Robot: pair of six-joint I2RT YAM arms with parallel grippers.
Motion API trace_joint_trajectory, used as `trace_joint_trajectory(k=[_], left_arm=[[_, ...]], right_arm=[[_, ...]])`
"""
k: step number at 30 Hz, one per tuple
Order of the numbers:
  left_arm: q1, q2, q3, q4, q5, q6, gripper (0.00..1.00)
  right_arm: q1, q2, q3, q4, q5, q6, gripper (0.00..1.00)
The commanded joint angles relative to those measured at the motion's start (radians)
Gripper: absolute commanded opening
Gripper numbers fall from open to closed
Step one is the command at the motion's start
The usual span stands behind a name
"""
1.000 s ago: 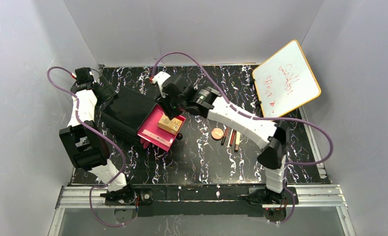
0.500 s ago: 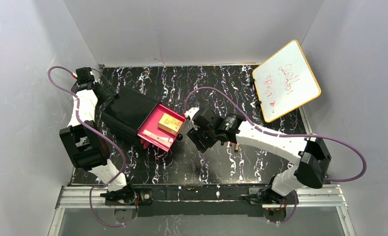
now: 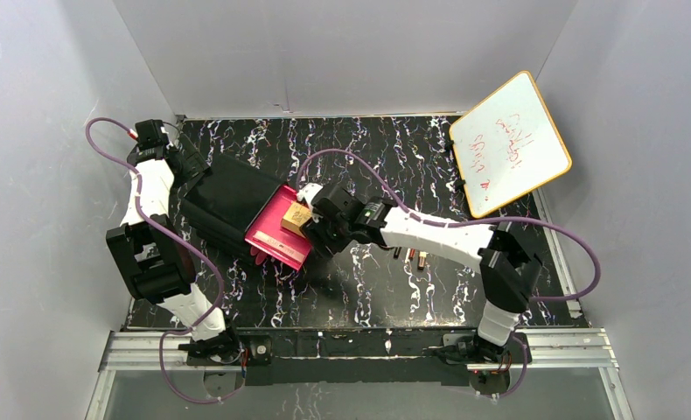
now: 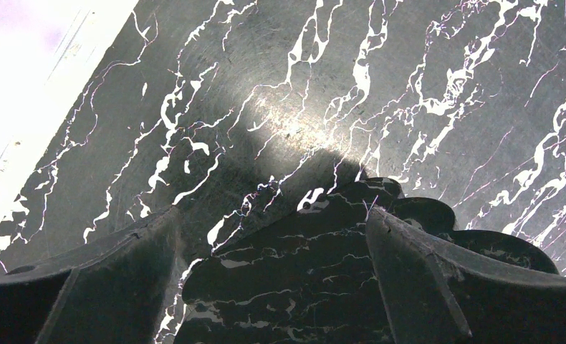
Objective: Organize the makeup
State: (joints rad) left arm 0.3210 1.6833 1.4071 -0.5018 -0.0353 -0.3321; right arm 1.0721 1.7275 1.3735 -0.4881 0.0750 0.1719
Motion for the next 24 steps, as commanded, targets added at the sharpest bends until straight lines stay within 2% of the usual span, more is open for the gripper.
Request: trace_joint_trajectory(k=[1, 7, 16, 24], left_arm=[[-0.019, -0.011, 0.003, -0.073, 0.035, 0.03, 0.98], [-0.02, -0.004, 0.007, -0.074, 0.035, 0.029, 0.98], [-0.023, 0.0, 0.008, -0.074, 0.064, 0.031, 0.98], [-0.026, 0.001, 0.003, -0.07, 0.062, 0.033, 0.98]], right_arm=[[0.004, 0.029, 0.084, 0.067, -0.013, -0.025, 0.69], [0.004, 0.068, 0.175, 0.067, -0.008, -0.049, 0.69], [0.004, 0.193, 0.402, 0.03, -0.028, -0.093, 0.69], [0.004, 0.284, 0.491, 0.037, -0.063, -0.091, 0.69]])
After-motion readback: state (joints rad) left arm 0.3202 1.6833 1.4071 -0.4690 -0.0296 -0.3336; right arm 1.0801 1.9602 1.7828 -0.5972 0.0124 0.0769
